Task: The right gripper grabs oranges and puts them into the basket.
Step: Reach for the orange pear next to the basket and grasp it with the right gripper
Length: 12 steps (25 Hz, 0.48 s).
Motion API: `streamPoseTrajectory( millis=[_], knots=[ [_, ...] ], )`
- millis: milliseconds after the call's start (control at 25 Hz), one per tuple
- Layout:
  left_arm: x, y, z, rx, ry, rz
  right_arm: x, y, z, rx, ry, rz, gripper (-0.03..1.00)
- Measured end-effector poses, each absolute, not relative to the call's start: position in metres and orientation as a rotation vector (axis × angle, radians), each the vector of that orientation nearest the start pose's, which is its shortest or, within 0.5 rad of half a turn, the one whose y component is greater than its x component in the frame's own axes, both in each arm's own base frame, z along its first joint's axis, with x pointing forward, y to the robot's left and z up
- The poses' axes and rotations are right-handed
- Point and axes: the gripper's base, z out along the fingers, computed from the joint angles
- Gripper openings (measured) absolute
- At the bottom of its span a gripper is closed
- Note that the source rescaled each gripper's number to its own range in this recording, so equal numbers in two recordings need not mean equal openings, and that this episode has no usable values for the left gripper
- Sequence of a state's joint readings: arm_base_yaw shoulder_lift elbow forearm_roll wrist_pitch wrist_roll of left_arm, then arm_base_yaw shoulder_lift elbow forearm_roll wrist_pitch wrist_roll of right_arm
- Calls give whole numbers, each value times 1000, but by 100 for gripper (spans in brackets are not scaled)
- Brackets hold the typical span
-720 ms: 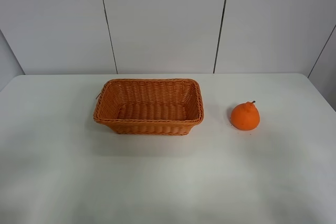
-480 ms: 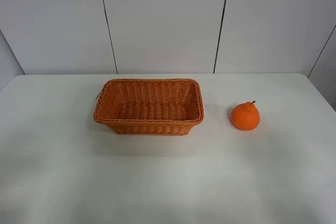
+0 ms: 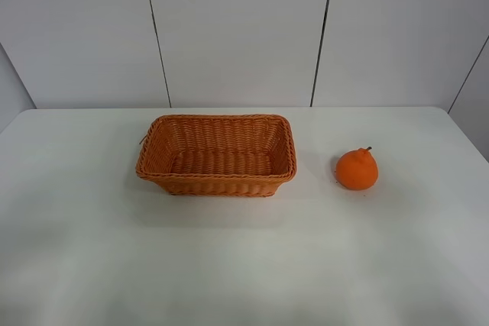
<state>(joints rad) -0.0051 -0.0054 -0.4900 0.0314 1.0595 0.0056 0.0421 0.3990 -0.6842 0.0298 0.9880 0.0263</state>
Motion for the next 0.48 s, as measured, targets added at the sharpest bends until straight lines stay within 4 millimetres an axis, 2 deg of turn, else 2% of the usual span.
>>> streamPoseTrajectory(
  millis=[160,280,480],
  knots=[
    [-5,3,275,10,2048,38,121,8,339,-10,2389,75,100],
    [-5,3,275,10,2048,38,178,11,338,-5,2517,82,100],
    [-5,3,275,10,2048,38,275,17,319,-12,2699,101,100]
  ],
)
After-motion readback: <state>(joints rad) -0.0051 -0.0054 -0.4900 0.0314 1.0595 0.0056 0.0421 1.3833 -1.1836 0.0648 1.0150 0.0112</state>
